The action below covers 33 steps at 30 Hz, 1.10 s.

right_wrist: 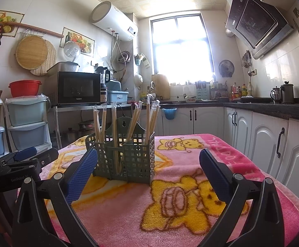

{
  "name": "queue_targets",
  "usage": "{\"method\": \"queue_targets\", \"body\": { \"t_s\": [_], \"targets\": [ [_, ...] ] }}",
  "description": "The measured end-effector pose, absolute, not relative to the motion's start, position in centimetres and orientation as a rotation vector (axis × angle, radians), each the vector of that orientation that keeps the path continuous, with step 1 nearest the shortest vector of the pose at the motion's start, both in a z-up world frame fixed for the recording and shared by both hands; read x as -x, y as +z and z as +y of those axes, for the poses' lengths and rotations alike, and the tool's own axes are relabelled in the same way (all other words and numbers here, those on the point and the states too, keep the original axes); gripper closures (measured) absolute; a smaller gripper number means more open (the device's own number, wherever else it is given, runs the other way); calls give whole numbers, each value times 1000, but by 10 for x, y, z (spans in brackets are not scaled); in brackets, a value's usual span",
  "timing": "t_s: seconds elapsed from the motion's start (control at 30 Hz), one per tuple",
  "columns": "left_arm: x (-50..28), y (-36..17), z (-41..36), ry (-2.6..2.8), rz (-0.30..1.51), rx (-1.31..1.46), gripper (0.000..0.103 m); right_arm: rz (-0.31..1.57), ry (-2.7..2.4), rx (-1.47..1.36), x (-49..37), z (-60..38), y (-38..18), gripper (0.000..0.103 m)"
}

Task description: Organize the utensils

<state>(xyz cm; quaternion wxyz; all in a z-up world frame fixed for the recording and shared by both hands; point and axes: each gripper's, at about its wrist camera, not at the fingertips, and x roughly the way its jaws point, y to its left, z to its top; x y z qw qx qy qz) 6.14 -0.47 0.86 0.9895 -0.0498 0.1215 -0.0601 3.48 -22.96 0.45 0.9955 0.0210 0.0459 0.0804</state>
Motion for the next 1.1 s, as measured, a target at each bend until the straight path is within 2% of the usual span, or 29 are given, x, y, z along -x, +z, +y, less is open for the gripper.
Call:
{"method": "queue_targets", "body": {
  "t_s": [1.1],
  "targets": [
    [-71, 3, -3, -86, 294, 101, 10, 91, 158, -42, -34, -231, 4, 6]
  ]
}}
